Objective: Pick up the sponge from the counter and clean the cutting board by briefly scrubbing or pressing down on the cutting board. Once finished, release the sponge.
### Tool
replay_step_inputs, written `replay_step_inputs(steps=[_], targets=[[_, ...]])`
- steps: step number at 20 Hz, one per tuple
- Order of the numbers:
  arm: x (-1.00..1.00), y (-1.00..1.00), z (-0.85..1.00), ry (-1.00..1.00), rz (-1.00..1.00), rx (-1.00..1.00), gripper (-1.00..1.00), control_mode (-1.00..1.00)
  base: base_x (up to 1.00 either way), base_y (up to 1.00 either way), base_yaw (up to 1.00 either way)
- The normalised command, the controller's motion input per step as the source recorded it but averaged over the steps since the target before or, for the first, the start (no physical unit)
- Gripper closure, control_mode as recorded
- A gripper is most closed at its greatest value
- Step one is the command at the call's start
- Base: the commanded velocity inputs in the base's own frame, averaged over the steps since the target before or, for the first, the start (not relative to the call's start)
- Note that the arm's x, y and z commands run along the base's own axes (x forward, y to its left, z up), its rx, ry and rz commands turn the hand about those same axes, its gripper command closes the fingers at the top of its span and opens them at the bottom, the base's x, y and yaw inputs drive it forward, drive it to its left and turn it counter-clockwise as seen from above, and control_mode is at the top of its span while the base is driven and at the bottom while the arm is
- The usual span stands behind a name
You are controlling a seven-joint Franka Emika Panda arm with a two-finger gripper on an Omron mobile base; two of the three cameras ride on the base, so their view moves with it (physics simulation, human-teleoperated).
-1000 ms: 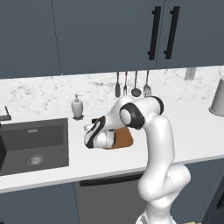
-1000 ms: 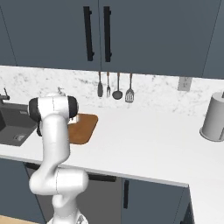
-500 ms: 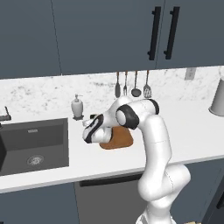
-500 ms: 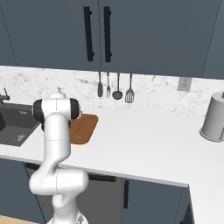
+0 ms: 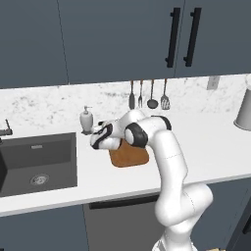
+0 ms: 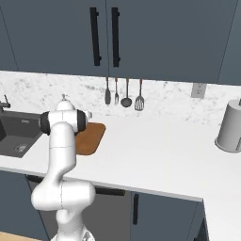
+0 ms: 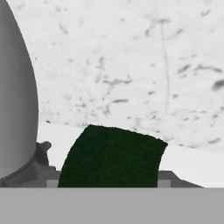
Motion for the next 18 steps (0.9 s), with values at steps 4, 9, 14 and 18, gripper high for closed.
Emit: replay_step_inputs(steps=[4,9,14,18], targets=[[-0.1,-0.22,0.38,-0.31,-0.06,0.14,1.0,-1.0,0.0,0.0,0.0],[-0.04,-0.39,0.63,-0.09,-0.12,0.19,1.0,-1.0,0.0,0.0,0.0],[-0.54,-0.6,0.98,0.0,-0.05,0.24,1.0,-1.0,0.0,0.0,0.0],[-0.9,-0.7,0.89,0.0,0.0,0.17,1.0,-1.0,0.0,0.0,0.0]])
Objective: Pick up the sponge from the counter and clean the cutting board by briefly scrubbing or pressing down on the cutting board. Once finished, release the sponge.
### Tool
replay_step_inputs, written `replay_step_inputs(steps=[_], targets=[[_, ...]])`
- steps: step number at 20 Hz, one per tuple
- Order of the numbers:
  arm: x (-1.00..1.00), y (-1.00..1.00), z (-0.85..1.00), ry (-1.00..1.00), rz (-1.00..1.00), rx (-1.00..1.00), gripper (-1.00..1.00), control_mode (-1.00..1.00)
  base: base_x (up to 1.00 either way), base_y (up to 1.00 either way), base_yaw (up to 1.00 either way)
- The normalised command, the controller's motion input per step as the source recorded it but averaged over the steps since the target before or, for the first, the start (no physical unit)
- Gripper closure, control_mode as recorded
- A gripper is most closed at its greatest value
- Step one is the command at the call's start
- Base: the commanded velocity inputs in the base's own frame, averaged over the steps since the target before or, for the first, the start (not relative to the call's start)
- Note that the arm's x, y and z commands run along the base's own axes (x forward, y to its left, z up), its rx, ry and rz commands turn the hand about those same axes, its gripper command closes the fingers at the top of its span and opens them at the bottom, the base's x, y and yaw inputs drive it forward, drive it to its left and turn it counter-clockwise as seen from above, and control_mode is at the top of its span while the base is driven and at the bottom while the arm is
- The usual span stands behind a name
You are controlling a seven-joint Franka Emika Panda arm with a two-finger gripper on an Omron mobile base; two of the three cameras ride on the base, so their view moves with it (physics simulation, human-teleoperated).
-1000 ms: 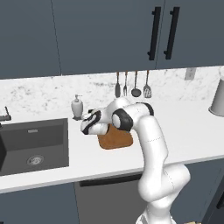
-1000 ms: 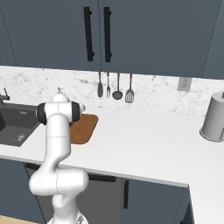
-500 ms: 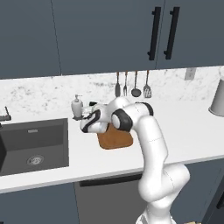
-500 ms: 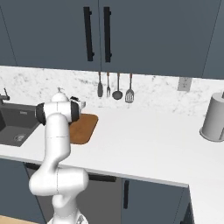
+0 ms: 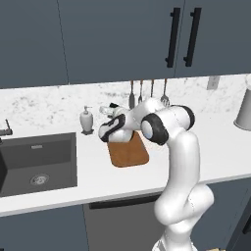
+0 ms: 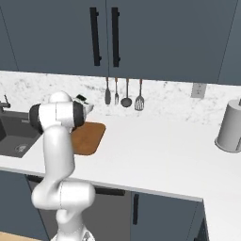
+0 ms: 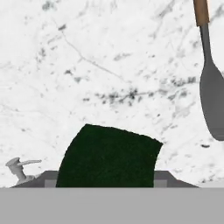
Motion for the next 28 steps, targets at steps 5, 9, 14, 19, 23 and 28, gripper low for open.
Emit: replay_step_inputs(steps=[5,9,14,19,23,28], targets=[[-1.0,-0.75,0.42,0.0,-0.05,0.07,1.0,-1.0,0.0,0.0,0.0],[-0.99,-0.82,0.53,0.0,-0.12,0.07,1.0,-1.0,0.0,0.0,0.0],[-0.91,-0.97,0.88,0.1,-0.15,0.11,1.0,-1.0,0.0,0.0,0.0],[-0.84,-1.0,0.96,0.33,-0.14,0.18,1.0,-1.0,0.0,0.0,0.0],[-0.56,-0.87,0.84,0.48,-0.1,0.13,1.0,-1.0,0.0,0.0,0.0],[-0.1,-0.42,-0.4,0.29,-0.01,-0.05,1.0,-1.0,0.0,0.0,0.0]])
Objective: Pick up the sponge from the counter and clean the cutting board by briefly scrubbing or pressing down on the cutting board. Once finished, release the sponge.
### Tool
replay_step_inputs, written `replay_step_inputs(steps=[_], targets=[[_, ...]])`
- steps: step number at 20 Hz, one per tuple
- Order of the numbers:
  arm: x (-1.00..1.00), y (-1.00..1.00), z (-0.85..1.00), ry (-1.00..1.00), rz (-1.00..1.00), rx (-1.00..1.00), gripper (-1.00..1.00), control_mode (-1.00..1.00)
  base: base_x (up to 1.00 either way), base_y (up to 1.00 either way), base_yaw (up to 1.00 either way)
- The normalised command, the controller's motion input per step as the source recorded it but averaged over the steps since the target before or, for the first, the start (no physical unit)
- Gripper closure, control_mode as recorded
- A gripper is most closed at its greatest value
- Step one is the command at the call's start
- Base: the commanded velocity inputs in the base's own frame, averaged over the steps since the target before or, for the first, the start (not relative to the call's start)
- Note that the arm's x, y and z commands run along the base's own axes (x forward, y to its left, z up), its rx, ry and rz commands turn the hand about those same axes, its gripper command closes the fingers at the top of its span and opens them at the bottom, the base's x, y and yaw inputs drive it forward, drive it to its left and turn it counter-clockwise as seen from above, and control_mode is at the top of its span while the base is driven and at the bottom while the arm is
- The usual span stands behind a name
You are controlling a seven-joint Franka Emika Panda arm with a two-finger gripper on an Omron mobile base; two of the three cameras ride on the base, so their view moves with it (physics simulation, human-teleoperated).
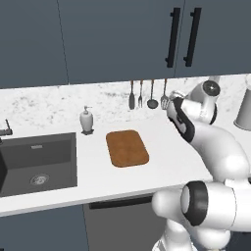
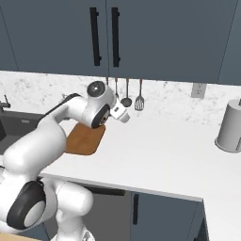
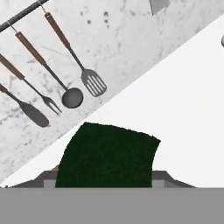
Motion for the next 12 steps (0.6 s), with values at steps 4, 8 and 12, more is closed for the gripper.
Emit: replay_step_inputs(steps=[4,8,12], targets=[[0.0,-0.26,-0.94,0.11,0.0,-0.13,1.0,-1.0,0.0,0.0,0.0],[0.02,-0.32,-1.0,0.14,0.0,-0.08,1.0,-1.0,0.0,0.0,0.0],[0.27,-0.17,-0.84,0.11,0.0,-0.04,1.0,-1.0,0.0,0.0,0.0]])
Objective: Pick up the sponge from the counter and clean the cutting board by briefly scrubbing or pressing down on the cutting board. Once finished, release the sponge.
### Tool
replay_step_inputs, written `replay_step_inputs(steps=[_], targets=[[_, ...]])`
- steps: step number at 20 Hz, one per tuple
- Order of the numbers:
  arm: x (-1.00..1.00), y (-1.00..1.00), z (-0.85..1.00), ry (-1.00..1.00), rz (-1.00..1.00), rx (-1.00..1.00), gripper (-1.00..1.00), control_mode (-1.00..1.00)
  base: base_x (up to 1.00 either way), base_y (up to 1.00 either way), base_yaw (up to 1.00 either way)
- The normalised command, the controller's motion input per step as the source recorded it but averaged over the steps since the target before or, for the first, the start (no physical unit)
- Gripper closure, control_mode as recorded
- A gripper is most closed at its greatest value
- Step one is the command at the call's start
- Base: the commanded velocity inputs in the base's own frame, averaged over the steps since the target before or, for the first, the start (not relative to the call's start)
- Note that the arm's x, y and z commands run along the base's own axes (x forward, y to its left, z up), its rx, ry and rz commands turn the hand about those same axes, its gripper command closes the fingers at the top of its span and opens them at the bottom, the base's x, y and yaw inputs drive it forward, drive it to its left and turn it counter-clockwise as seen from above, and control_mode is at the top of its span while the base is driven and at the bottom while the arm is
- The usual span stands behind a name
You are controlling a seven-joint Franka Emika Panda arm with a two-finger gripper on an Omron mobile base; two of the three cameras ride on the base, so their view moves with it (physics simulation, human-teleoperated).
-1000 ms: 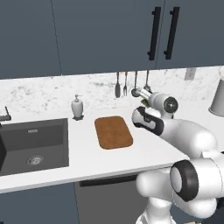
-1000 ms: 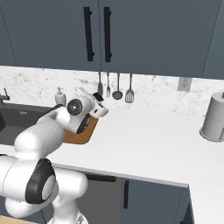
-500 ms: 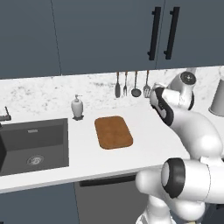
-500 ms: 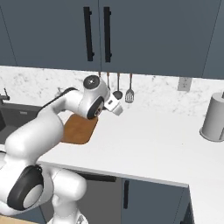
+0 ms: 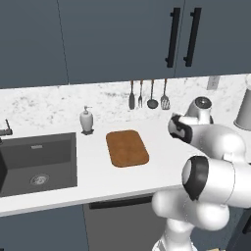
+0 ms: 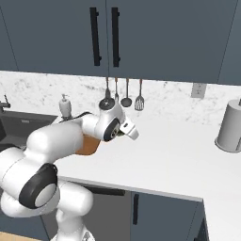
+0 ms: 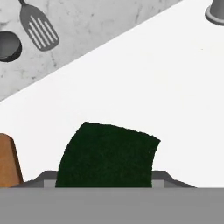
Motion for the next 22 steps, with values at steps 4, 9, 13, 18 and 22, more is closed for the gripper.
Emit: replay_step_inputs(steps=[4,9,13,18,22], targets=[[0.27,-0.06,-0.71,0.19,0.0,0.0,1.0,-1.0,0.0,0.0,0.0],[0.04,-0.22,-0.4,0.19,0.03,0.0,1.0,-1.0,0.0,0.0,0.0],[0.0,-0.29,-0.06,0.16,0.0,0.07,1.0,-1.0,0.0,0.0,0.0],[0.0,-0.22,-0.16,0.15,0.0,0.12,1.0,-1.0,0.0,0.0,0.0],[0.09,0.0,-0.56,0.0,0.0,0.06,1.0,-1.0,0.0,0.0,0.0]])
